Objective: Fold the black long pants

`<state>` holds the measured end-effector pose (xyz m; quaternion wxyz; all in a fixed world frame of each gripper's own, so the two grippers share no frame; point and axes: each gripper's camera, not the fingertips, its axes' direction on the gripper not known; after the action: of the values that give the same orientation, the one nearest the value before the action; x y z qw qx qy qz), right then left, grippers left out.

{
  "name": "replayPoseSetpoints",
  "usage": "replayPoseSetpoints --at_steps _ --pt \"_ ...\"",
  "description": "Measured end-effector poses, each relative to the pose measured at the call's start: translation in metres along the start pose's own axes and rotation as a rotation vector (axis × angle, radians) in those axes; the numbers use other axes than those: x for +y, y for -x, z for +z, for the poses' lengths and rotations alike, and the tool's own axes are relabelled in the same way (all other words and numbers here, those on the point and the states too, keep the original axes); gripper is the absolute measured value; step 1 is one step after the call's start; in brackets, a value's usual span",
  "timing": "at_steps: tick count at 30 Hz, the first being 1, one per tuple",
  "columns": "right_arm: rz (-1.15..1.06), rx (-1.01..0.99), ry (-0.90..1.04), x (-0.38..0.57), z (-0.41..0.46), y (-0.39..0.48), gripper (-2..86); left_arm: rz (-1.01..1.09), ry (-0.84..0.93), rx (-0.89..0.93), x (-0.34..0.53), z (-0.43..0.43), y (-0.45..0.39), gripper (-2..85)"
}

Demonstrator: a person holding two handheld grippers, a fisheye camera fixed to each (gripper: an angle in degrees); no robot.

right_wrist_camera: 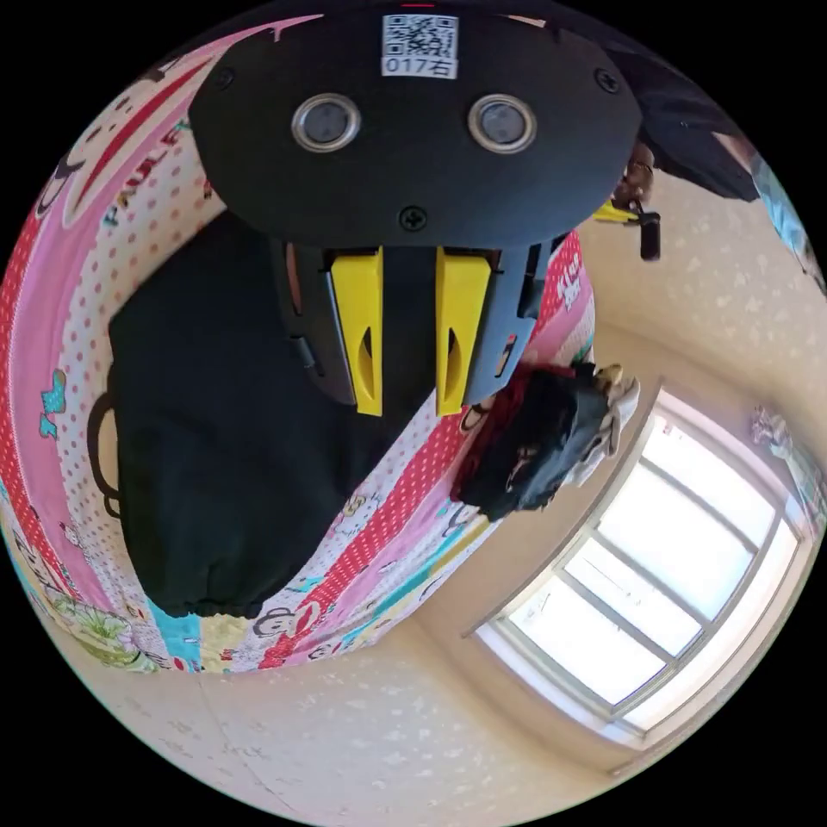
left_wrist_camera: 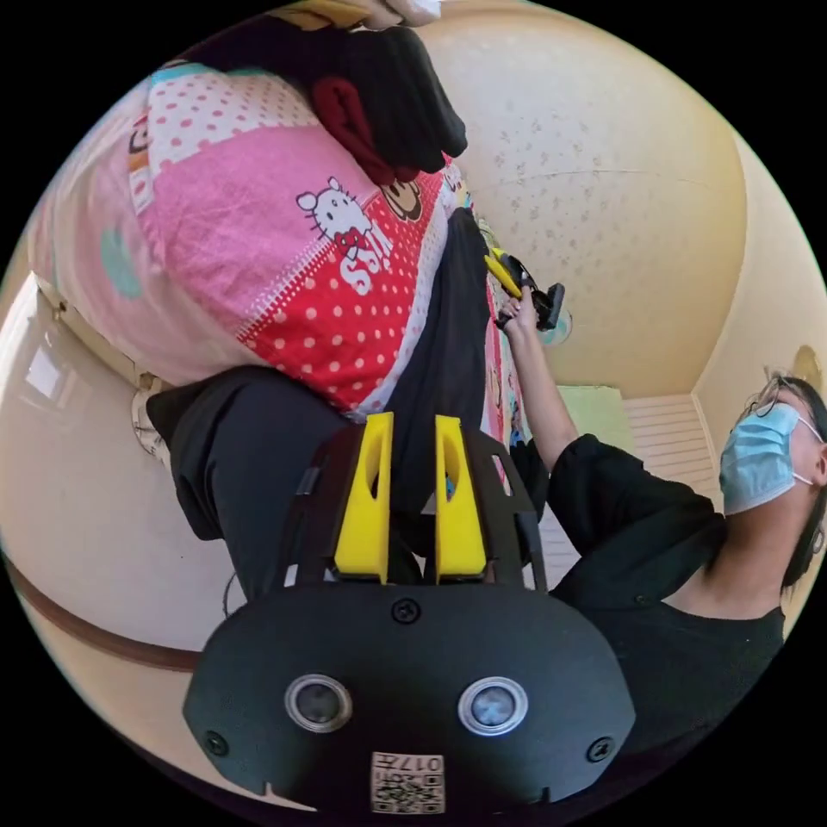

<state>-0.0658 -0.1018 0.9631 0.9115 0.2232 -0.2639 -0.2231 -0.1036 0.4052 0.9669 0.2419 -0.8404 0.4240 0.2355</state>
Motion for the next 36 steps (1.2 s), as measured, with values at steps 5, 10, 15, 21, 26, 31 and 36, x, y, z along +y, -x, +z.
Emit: replayPoseSetpoints --at_steps 5,10,15,21,26,31,36 --pt "0.227 -0.051 -0.053 0.198 -0.044 0.003 13.7 0.154 0.073 -0.047 -0.037 0.051 -0.023 14.7" --pt "0.346 -0.456 -0.103 0.300 -0.003 0.034 7.9 0.200 0.159 -0.274 -0.039 0.100 -0.044 12.8" --pt "0.215 -0.530 0.142 0.297 0.001 0.058 3.5 0.169 0.315 -0.067 -0.001 0.142 -0.048 5.0" --pt "0.054 -0.318 0.325 0.342 -0.109 0.066 3.7 0.354 0.589 0.056 0.091 0.209 -0.092 5.8" --pt "0.272 -0.178 0.205 0.408 -0.148 0.034 7.8 0.296 0.432 -0.026 0.103 0.235 -0.075 9.0" --pt "0.282 -0.097 0.039 0.411 -0.150 0.040 8.1 0.390 0.186 -0.215 0.086 0.252 -0.089 10.6" --pt "0.322 -0.077 0.106 0.406 -0.113 0.049 4.8 0.354 0.235 -0.328 0.086 0.307 -0.070 8.5"
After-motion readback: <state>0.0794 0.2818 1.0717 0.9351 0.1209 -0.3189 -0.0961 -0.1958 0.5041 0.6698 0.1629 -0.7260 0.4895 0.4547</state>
